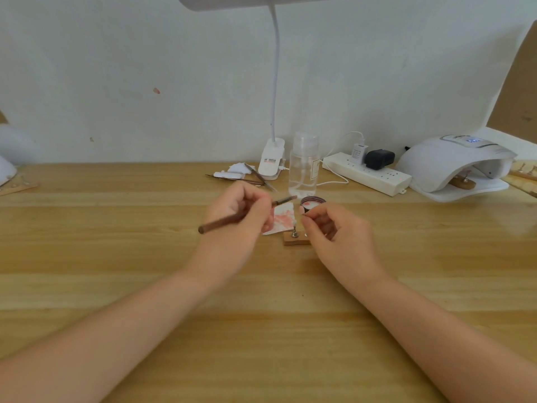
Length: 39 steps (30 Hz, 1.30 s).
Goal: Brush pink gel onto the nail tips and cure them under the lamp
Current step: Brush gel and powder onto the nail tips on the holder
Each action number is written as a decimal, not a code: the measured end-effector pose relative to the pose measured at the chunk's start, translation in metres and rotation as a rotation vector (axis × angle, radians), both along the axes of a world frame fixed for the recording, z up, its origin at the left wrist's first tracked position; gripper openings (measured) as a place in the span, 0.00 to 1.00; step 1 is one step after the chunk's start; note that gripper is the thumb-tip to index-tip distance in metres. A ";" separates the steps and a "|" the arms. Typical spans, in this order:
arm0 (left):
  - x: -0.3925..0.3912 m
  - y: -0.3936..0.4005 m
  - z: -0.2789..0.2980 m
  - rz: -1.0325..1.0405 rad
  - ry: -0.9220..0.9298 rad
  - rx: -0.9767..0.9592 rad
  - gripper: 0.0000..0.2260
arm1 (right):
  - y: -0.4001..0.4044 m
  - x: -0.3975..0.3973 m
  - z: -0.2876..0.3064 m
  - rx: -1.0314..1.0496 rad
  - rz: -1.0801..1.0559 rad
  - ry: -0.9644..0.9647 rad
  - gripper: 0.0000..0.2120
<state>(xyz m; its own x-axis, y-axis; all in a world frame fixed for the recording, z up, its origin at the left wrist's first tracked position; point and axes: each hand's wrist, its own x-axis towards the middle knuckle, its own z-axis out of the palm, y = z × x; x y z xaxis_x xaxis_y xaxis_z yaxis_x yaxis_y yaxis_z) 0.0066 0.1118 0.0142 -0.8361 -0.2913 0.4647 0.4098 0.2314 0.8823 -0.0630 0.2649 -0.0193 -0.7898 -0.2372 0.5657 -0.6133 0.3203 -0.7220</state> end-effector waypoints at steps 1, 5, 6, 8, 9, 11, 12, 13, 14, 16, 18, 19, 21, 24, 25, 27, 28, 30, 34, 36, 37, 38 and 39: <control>0.002 0.000 -0.005 -0.004 0.023 -0.057 0.05 | 0.000 -0.001 0.000 -0.007 0.002 -0.003 0.03; 0.007 -0.003 -0.018 0.012 0.077 -0.247 0.05 | 0.000 -0.001 -0.001 -0.025 0.006 0.001 0.05; 0.007 -0.003 -0.020 0.015 0.089 -0.274 0.05 | 0.000 -0.001 -0.001 -0.027 0.006 0.004 0.06; 0.008 -0.001 -0.023 0.005 0.119 -0.302 0.06 | -0.001 -0.001 -0.001 -0.033 0.007 0.015 0.08; 0.008 0.000 -0.023 0.004 0.139 -0.317 0.07 | -0.001 0.000 0.000 -0.037 0.007 0.016 0.08; 0.010 0.000 -0.024 0.009 0.170 -0.371 0.07 | -0.001 0.000 0.000 -0.039 0.009 0.012 0.09; 0.011 0.001 -0.024 0.011 0.178 -0.400 0.08 | 0.000 0.000 0.000 -0.036 0.009 0.013 0.08; 0.012 0.002 -0.023 0.010 0.185 -0.424 0.09 | 0.000 0.000 0.000 -0.032 0.007 0.016 0.08; 0.012 0.002 -0.022 0.010 0.192 -0.439 0.09 | 0.000 0.000 0.000 -0.029 0.006 0.019 0.07; 0.013 0.002 -0.022 0.019 0.202 -0.465 0.09 | -0.001 0.000 0.000 -0.030 0.003 0.019 0.07; 0.014 0.001 -0.023 0.024 0.207 -0.485 0.05 | 0.000 0.000 0.000 -0.036 0.002 0.017 0.07; 0.014 0.001 -0.023 0.017 0.211 -0.488 0.02 | 0.000 0.000 0.000 -0.036 0.002 0.017 0.07; 0.016 0.000 -0.023 0.011 0.239 -0.475 0.03 | 0.000 0.001 0.000 -0.037 -0.001 0.017 0.07; 0.016 0.001 -0.023 0.016 0.262 -0.445 0.02 | 0.000 0.001 0.001 -0.037 0.005 0.017 0.10; 0.015 0.001 -0.023 0.022 0.249 -0.428 0.02 | 0.000 0.001 0.001 -0.031 0.005 0.023 0.11; 0.014 0.002 -0.024 0.019 0.190 -0.357 0.05 | 0.000 0.001 0.000 -0.022 0.001 0.036 0.10; 0.013 0.002 -0.024 0.003 0.159 -0.321 0.05 | 0.000 0.001 0.000 -0.022 -0.001 0.040 0.08; 0.013 0.002 -0.024 -0.007 0.127 -0.314 0.04 | 0.000 0.001 0.000 -0.016 -0.001 0.045 0.07; 0.014 0.002 -0.023 -0.001 0.164 -0.420 0.04 | 0.001 0.000 0.000 -0.013 0.001 0.041 0.06; 0.016 0.002 -0.023 -0.004 0.203 -0.440 0.02 | 0.001 0.000 0.000 -0.021 -0.003 0.032 0.05; 0.017 0.002 -0.023 -0.004 0.218 -0.434 0.02 | 0.001 0.000 0.000 -0.025 -0.007 0.028 0.05; 0.017 0.002 -0.023 -0.005 0.231 -0.419 0.03 | 0.000 0.000 0.000 -0.030 -0.010 0.026 0.05; 0.018 0.001 -0.022 -0.001 0.242 -0.403 0.03 | 0.000 0.000 0.000 -0.035 -0.011 0.024 0.06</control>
<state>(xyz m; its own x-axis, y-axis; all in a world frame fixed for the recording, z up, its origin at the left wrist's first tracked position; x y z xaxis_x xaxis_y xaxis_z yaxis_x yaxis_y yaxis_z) 0.0243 0.1132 -0.0082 -0.6898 -0.0472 0.7224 0.5929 0.5357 0.6012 -0.0629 0.2651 -0.0196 -0.7784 -0.2085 0.5921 -0.6270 0.3019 -0.7181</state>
